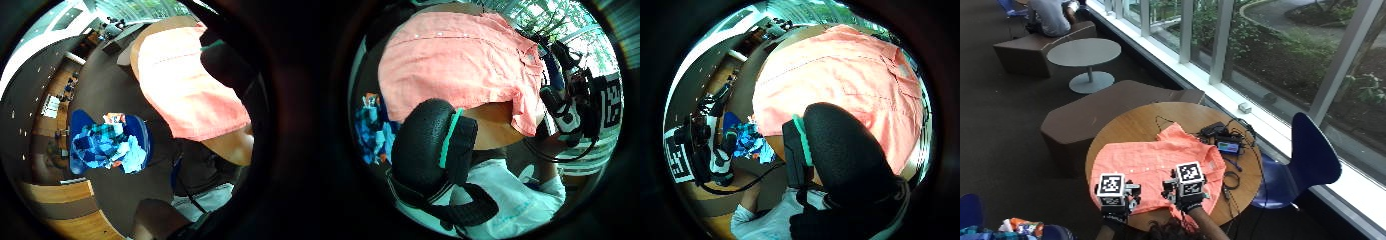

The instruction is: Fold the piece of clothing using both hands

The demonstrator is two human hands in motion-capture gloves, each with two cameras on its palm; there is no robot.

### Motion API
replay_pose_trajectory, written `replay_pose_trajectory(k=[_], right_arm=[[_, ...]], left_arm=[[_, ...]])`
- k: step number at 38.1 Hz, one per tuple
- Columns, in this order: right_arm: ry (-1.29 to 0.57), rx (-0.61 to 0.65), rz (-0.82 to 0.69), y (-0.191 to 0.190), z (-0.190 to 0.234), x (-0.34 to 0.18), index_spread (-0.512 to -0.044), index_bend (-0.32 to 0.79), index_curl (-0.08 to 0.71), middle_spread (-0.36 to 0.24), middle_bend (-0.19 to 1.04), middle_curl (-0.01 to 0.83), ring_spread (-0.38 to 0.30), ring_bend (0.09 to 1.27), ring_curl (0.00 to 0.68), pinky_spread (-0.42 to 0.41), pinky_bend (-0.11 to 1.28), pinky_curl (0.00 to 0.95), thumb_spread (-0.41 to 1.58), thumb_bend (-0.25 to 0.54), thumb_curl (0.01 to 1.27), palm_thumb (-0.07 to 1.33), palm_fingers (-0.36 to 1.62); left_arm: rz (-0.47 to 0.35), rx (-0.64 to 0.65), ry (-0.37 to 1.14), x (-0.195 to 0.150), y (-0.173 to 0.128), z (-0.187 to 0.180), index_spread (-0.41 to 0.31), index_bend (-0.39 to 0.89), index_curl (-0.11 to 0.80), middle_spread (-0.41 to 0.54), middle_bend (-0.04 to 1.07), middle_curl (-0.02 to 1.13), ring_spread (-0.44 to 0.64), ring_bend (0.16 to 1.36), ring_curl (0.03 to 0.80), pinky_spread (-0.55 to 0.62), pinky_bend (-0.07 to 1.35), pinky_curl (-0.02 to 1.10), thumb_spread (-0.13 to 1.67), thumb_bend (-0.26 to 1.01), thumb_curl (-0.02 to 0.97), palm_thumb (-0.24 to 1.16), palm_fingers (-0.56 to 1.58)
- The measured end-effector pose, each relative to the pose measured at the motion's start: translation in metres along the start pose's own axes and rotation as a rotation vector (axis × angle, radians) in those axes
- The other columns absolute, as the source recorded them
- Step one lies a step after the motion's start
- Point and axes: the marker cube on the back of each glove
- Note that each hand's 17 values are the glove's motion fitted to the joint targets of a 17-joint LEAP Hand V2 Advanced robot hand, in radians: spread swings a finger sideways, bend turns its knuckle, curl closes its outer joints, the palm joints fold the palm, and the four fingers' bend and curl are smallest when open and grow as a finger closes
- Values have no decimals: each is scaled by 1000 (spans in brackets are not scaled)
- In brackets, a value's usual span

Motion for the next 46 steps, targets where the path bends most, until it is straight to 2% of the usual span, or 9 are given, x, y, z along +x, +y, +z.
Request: replay_pose_trajectory(k=[1, 3, 7, 16, 25, 29, 37, 42, 46], right_arm=[[0, 0, 0, 0, 0, 0, -188, 136, 33, -1, 197, 45, 61, 241, 37, 127, 421, 93, 448, 136, 48, 213, 249], [-2, -2, -2, 0, 1, 0, -234, 137, 58, -1, 195, 69, 78, 251, 60, 161, 447, 129, 605, 144, 65, 232, 231], [-9, 4, -12, 1, -3, -2, -296, 144, 97, -1, 193, 107, 103, 265, 95, 206, 478, 179, 832, 143, 94, 249, 200], [2, 8, -22, 6, -8, -2, -359, 149, 153, -1, 194, 173, 132, 283, 137, 251, 496, 232, 1097, 113, 147, 259, 166], [-12, -6, -51, 20, 15, 7, -378, 148, 190, -1, 190, 219, 143, 292, 167, 265, 509, 265, 1199, 74, 187, 266, 148], [-34, -52, -67, 37, 42, 13, -379, 143, 200, -2, 189, 233, 145, 299, 179, 259, 523, 278, 1213, 51, 202, 264, 148], [-30, -205, -37, 48, 97, 31, -361, 131, 209, 6, 194, 261, 147, 322, 201, 249, 544, 301, 1175, 14, 239, 295, 159], [-87, -203, -16, 43, 108, 39, -337, 125, 213, 16, 199, 278, 147, 345, 218, 230, 559, 314, 1157, 2, 263, 334, 183], [-111, -134, 16, 37, 109, 48, -326, 157, 224, -2, 209, 290, 88, 404, 232, 180, 544, 305, 1180, 31, 288, 422, 359]], left_arm=[[0, 1, 0, 0, 0, 0, -59, 146, 42, -2, 213, 58, 47, 407, 79, 54, 482, 97, 441, 70, 30, 115, 628], [0, 1, -5, 0, -1, -1, -74, 139, 66, -3, 206, 106, 59, 428, 128, 69, 519, 148, 587, 71, 45, 124, 605], [2, -2, -22, -4, -6, 5, -94, 140, 106, -3, 197, 169, 80, 446, 183, 90, 558, 210, 801, 64, 73, 131, 569], [8, 5, -19, -3, -3, 1, -114, 140, 167, -4, 190, 236, 103, 468, 230, 113, 570, 256, 1045, 29, 125, 127, 527], [26, -4, -4, 1, 10, 11, -120, 141, 210, -4, 188, 279, 113, 478, 253, 122, 578, 284, 1140, -5, 166, 131, 504], [45, -35, -3, 3, 19, 39, -121, 140, 225, -4, 187, 293, 115, 482, 261, 125, 580, 295, 1158, -10, 183, 140, 498], [46, -208, -35, -4, 26, 95, -122, 134, 246, 1, 185, 316, 116, 493, 276, 127, 586, 314, 1169, -13, 213, 153, 481], [32, -192, -24, -14, 17, 115, -115, 129, 253, 9, 178, 325, 117, 506, 286, 114, 600, 328, 1178, -10, 230, 174, 460], [16, -29, 9, -19, 8, 118, -128, 201, 285, -25, 186, 331, 75, 489, 283, 69, 590, 329, 1201, 1, 241, 214, 551]])
